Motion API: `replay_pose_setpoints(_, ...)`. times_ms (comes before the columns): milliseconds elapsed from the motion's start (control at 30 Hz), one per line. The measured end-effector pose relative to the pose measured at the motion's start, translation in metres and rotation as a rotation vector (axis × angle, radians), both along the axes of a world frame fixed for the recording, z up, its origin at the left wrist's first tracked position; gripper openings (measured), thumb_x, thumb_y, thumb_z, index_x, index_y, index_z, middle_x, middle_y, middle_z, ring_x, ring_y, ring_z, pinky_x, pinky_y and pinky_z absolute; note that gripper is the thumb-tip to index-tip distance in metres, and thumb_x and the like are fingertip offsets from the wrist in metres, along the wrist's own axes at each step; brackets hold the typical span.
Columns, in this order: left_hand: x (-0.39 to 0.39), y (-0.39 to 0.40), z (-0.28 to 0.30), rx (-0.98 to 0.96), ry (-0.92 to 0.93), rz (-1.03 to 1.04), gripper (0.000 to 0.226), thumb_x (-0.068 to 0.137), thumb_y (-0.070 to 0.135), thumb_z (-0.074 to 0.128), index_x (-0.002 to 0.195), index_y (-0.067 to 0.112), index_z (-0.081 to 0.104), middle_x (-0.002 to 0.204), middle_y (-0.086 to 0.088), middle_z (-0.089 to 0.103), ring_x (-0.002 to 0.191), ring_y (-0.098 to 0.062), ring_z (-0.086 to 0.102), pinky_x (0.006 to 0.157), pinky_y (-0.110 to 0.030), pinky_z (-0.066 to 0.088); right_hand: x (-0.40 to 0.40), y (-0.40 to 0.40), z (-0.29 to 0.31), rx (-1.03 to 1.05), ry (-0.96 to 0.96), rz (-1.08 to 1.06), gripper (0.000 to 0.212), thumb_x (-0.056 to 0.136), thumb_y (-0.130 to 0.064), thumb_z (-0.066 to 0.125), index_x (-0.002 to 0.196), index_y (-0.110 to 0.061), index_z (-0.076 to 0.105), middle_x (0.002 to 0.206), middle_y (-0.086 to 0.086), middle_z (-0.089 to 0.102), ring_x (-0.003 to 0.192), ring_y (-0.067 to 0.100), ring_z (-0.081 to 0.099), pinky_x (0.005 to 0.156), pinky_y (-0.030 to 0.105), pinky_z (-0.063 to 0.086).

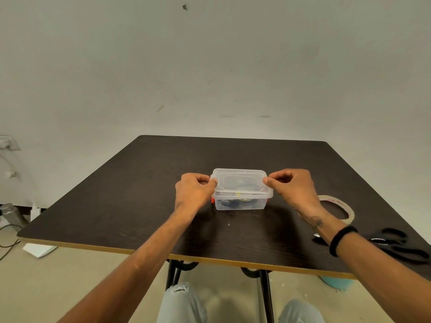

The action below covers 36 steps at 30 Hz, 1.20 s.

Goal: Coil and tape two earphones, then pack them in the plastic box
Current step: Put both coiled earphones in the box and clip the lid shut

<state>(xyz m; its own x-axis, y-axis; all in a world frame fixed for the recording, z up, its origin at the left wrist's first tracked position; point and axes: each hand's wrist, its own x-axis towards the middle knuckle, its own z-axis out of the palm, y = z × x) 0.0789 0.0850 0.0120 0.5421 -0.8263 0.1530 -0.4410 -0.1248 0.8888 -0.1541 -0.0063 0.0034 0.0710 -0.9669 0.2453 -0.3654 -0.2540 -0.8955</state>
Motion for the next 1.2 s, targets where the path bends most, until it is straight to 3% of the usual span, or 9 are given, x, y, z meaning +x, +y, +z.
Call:
replay_pose_setpoints(133,0.002,0.002,0.005,0.05,0.004,-0.015,0.01,0.093,0.022,0.072,0.096,0.017,0.079,0.09,-0.001,0.078,0.078,-0.017,0.077,0.084,-0.04,0.065,0.006,0.0,0.0,0.084,0.005,-0.019,0.011,0.091,-0.024,0.081,0.099,-0.017,0.082,0.096,-0.001,0.078,0.09,0.017,0.072,0.085,0.041,0.064)
replay_pose_setpoints(200,0.004,0.004,0.005,0.084,0.014,-0.026,0.013,0.093,0.02,0.073,0.101,0.014,0.08,0.094,-0.003,0.078,0.075,-0.016,0.078,0.084,-0.038,0.065,0.008,-0.001,0.001,0.093,0.015,-0.024,0.012,0.092,-0.022,0.079,0.102,-0.016,0.081,0.099,0.0,0.077,0.093,0.018,0.071,0.087,0.044,0.064)
replay_pose_setpoints(333,0.009,0.0,0.005,0.11,0.102,-0.042,0.003,0.09,0.019,0.078,0.089,0.017,0.076,0.092,-0.007,0.078,0.077,-0.02,0.078,0.084,-0.039,0.066,0.009,-0.004,-0.002,0.137,-0.049,-0.013,0.01,0.091,-0.019,0.081,0.1,-0.015,0.08,0.1,0.003,0.078,0.094,0.021,0.074,0.087,0.045,0.065)
replay_pose_setpoints(533,0.029,-0.007,0.012,0.319,0.603,-0.156,0.036,0.082,0.015,0.086,0.111,0.004,0.07,0.111,-0.023,0.074,0.106,-0.031,0.075,0.095,-0.043,0.062,0.003,-0.015,0.006,0.581,-0.256,0.073,0.036,0.09,-0.022,0.083,0.115,0.002,0.07,0.107,0.019,0.078,0.097,0.03,0.077,0.077,0.039,0.063)
replay_pose_setpoints(633,0.033,-0.008,0.017,0.373,0.699,-0.202,0.031,0.085,0.009,0.083,0.111,0.001,0.068,0.111,-0.027,0.074,0.11,-0.036,0.074,0.101,-0.046,0.058,-0.001,-0.021,0.012,0.7,-0.213,0.139,0.041,0.092,-0.024,0.08,0.12,0.005,0.07,0.109,0.023,0.077,0.098,0.033,0.076,0.084,0.044,0.063)
replay_pose_setpoints(800,0.04,-0.012,0.013,0.404,0.811,-0.245,0.044,0.082,0.007,0.084,0.12,-0.003,0.066,0.11,-0.026,0.076,0.106,-0.036,0.075,0.097,-0.047,0.059,-0.001,-0.018,0.02,0.75,-0.188,0.122,0.045,0.09,-0.026,0.082,0.116,0.007,0.068,0.11,0.026,0.075,0.099,0.035,0.075,0.09,0.046,0.062)
replay_pose_setpoints(933,0.041,-0.016,0.0,0.309,0.754,-0.174,0.04,0.077,0.012,0.09,0.11,-0.004,0.073,0.104,-0.022,0.078,0.096,-0.029,0.076,0.09,-0.041,0.061,0.0,-0.015,0.017,0.646,-0.184,0.038,0.043,0.084,-0.027,0.088,0.109,0.006,0.073,0.092,0.015,0.075,0.08,0.022,0.072,0.078,0.037,0.065)
replay_pose_setpoints(1033,0.038,-0.02,-0.007,0.181,0.652,-0.122,0.033,0.075,0.011,0.092,0.101,-0.004,0.077,0.1,-0.021,0.078,0.087,-0.024,0.074,0.081,-0.034,0.062,0.004,-0.013,0.016,0.501,-0.125,-0.033,0.032,0.085,-0.024,0.088,0.098,0.003,0.077,0.086,0.015,0.078,0.07,0.018,0.072,0.079,0.04,0.067)
replay_pose_setpoints(1200,0.024,-0.02,-0.011,0.054,0.251,-0.035,0.018,0.083,0.023,0.088,0.097,0.013,0.082,0.089,-0.005,0.08,0.077,-0.017,0.077,0.085,-0.041,0.065,0.012,-0.008,0.016,0.285,0.084,-0.09,0.019,0.088,-0.027,0.085,0.085,-0.01,0.08,0.081,0.008,0.079,0.069,0.02,0.078,0.074,0.041,0.068)
